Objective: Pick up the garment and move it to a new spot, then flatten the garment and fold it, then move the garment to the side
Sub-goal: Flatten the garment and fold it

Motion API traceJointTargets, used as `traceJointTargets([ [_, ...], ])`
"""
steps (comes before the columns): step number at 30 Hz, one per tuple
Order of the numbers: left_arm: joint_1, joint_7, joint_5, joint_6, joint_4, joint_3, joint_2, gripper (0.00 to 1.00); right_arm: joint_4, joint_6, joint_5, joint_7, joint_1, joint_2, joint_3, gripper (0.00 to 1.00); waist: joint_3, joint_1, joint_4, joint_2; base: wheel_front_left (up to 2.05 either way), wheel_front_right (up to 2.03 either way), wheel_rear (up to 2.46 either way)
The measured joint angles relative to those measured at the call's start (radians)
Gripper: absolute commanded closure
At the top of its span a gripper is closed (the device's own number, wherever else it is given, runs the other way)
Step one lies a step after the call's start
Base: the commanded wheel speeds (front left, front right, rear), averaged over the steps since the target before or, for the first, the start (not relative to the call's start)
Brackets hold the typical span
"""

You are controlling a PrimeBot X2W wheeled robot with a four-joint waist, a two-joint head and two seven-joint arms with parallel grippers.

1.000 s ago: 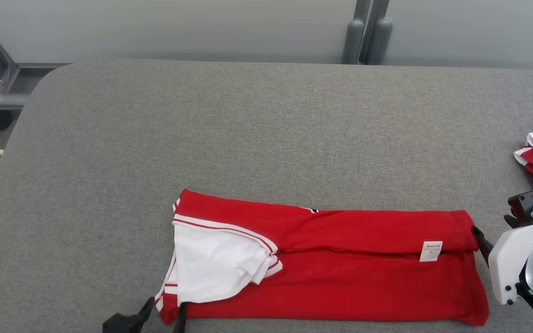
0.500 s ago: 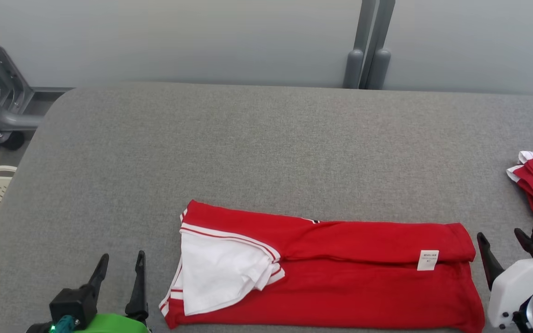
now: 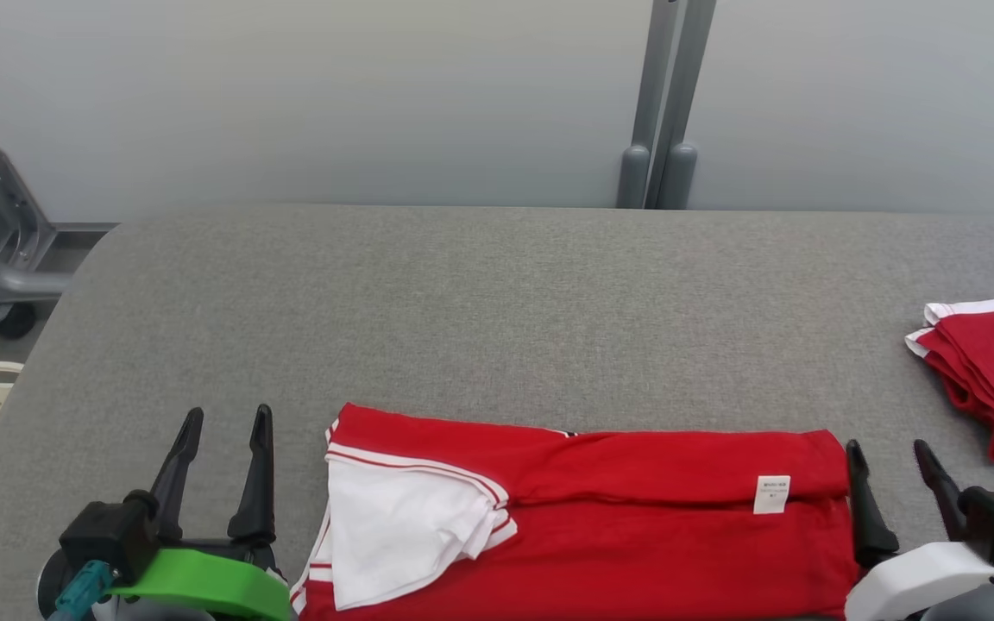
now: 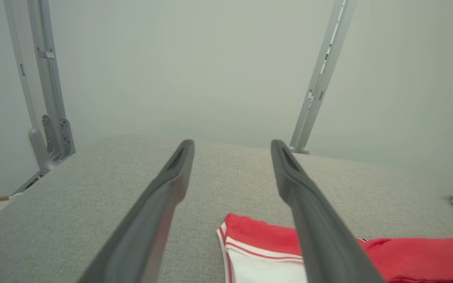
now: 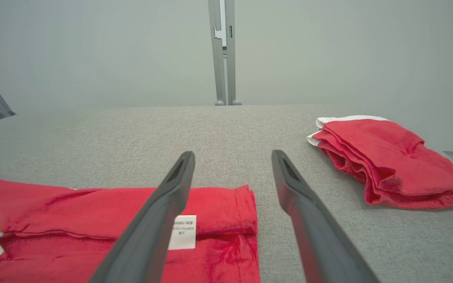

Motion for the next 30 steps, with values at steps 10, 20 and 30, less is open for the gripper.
traceJointTargets([
  [10, 0.022, 0.000, 0.081, -0.066, 0.135, 0.017, -0.026, 0.00, 0.179, 0.000, 0.036, -0.123, -0.070, 0.005, 0.175, 0.00, -0.029, 0.0000, -0.063, 0.0000, 0.00, 0.00, 0.00],
  [20, 0.082, 0.000, 0.103, -0.069, 0.160, 0.053, -0.042, 0.00, 0.247, 0.000, 0.011, -0.144, -0.109, 0.005, 0.270, 0.00, -0.051, 0.0000, -0.097, -0.0001, 0.00, 0.00, 0.00],
  [30, 0.080, 0.000, 0.122, -0.093, 0.170, 0.073, -0.061, 0.00, 0.242, 0.000, -0.007, -0.125, -0.117, 0.005, 0.262, 0.00, -0.035, 0.0000, -0.095, 0.0000, 0.00, 0.00, 0.00],
])
